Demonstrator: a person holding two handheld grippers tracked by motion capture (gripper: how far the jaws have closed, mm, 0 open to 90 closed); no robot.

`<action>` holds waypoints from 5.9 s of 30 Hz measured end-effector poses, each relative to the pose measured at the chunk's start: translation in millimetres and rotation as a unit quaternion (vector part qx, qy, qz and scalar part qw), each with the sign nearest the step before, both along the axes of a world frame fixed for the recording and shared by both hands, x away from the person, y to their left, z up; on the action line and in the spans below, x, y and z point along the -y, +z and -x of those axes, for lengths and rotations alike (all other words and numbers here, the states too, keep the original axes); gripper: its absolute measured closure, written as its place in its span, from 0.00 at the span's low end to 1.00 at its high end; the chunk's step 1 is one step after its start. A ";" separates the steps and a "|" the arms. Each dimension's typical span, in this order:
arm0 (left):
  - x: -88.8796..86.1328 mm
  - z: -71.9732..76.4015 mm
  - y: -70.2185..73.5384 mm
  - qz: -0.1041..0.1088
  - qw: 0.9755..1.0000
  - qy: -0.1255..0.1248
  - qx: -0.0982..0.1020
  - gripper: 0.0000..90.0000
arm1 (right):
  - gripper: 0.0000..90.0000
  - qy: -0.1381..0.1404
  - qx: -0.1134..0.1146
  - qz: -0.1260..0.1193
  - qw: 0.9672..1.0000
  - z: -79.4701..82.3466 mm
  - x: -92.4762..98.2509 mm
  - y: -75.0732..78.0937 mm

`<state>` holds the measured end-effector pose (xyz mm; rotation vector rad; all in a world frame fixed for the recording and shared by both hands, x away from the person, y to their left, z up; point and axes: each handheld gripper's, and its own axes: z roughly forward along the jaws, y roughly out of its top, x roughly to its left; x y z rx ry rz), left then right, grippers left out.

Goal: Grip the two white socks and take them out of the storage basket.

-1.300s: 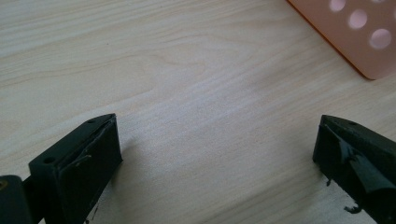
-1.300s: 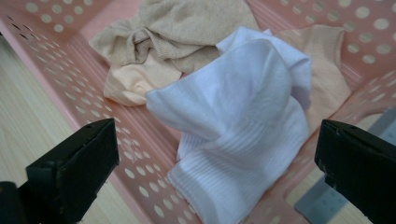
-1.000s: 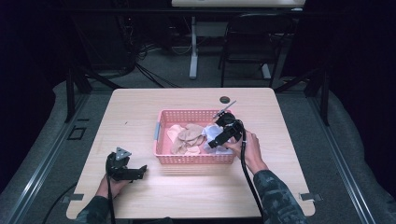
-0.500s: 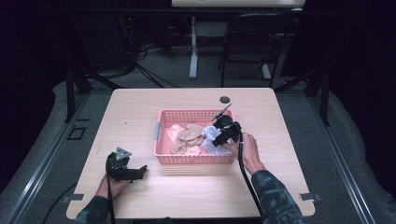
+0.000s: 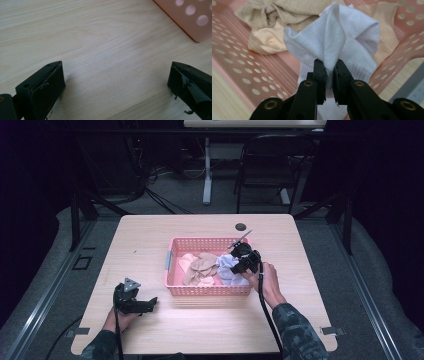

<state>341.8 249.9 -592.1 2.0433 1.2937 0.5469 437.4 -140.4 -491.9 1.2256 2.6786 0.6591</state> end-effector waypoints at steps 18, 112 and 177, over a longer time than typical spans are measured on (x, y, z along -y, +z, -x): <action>0.1 0.2 0.0 0.000 1.000 0.000 0.000 0.01 | 0.90 0.002 0.031 -0.038 0.999 10.3 17.5 49.1; -0.1 0.2 0.3 -0.001 1.000 -0.001 -0.002 0.01 | 0.91 -0.175 -0.023 0.068 0.982 -38.6 123.9 49.7; 0.1 0.2 0.0 0.000 1.000 0.000 0.000 0.01 | 0.00 -0.120 -0.028 0.036 0.992 -23.7 76.6 71.1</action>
